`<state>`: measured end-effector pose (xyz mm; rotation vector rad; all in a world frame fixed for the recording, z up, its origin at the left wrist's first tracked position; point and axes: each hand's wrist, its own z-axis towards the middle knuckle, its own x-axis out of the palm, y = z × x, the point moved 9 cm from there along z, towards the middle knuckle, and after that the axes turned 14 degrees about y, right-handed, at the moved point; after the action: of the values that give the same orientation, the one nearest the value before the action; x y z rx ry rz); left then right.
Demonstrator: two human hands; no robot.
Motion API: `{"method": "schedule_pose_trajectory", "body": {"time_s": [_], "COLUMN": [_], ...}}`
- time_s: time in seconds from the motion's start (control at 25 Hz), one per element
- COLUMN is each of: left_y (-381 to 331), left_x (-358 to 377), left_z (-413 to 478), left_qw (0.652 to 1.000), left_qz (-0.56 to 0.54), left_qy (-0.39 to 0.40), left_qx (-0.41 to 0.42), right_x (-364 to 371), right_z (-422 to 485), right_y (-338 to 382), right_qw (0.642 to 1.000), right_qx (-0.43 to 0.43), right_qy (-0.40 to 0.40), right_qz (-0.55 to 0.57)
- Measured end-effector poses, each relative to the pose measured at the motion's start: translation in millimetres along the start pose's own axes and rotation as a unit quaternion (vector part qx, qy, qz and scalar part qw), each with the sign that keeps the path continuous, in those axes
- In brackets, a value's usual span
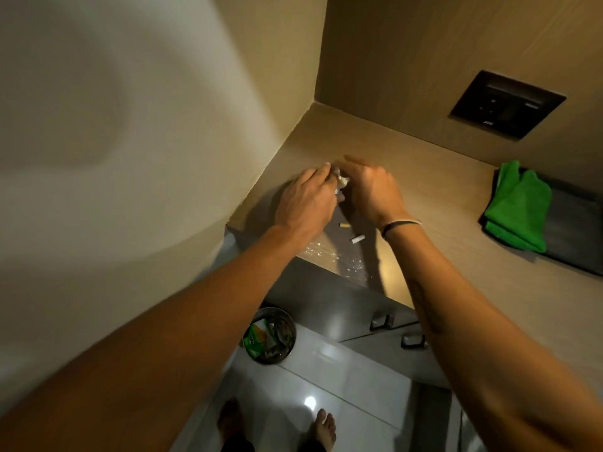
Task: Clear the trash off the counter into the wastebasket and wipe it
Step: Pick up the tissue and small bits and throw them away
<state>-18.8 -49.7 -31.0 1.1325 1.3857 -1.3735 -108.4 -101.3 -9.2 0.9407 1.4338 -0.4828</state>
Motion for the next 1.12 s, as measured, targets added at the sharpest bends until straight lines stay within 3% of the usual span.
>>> {"method": "schedule_pose_trajectory", "body": {"time_s": [0.08, 0.2, 0.32, 0.44, 0.52, 0.6, 0.68, 0.76, 0.84, 1.0, 1.12], "left_y": [-2, 6, 7, 35, 56, 77, 91, 101, 109, 129, 149], "left_x": [8, 12, -11, -33, -11, 45, 122, 207, 279, 383, 439], "left_z": [10, 10, -12, -82, -142, -200, -247, -278, -284, -259, -231], "left_qw": [1.0, 1.0, 0.997, 0.96, 0.946, 0.951, 0.961, 0.954, 0.937, 0.923, 0.908], "left_qz": [0.002, 0.0, -0.044, -0.124, -0.137, -0.161, -0.177, -0.207, -0.234, -0.229, -0.261], "left_qy": [0.01, 0.002, -0.067, -0.251, -0.291, -0.241, -0.133, -0.007, 0.088, 0.156, 0.179], "left_qx": [0.002, -0.022, -0.003, -0.012, -0.048, -0.104, -0.164, -0.217, -0.243, -0.267, -0.275], "right_x": [15, 23, -1, -3, 43, 126, 222, 312, 379, 482, 525], "right_z": [15, 18, -8, -87, -146, -184, -198, -196, -185, -153, -126], "right_y": [1, -7, -2, 48, 89, 116, 117, 101, 79, 50, 30], "right_qw": [0.996, 0.996, 0.996, 0.96, 0.943, 0.962, 0.985, 0.985, 0.98, 0.963, 0.956], "right_qx": [-0.016, 0.013, 0.034, -0.051, -0.107, -0.114, -0.074, -0.028, 0.009, 0.059, 0.1], "right_qy": [0.061, 0.045, -0.074, -0.271, -0.299, -0.212, -0.058, 0.082, 0.171, 0.256, 0.256], "right_qz": [-0.063, -0.076, -0.039, 0.049, 0.098, 0.128, 0.142, 0.147, 0.103, 0.053, 0.103]}}
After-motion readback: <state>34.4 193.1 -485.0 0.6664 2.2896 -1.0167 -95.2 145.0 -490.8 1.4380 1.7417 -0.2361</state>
